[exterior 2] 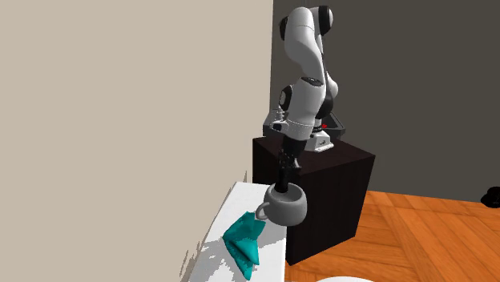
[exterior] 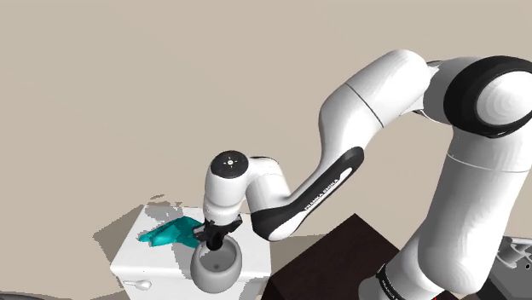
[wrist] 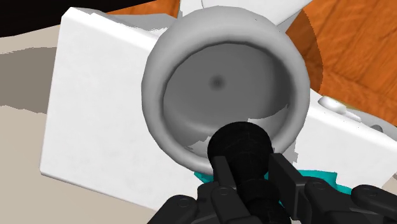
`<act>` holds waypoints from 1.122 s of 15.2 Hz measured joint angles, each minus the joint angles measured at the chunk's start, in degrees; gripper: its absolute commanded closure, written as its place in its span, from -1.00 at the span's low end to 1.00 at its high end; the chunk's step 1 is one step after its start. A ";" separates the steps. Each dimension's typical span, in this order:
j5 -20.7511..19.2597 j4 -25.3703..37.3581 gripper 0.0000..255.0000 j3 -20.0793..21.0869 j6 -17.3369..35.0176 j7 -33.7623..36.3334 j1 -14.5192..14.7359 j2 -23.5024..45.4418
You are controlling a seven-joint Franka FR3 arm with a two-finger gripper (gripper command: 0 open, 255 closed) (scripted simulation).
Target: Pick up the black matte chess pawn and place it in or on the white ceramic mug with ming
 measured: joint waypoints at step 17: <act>-4.17 0.73 -1.00 -2.42 1.51 3.09 1.73 3.20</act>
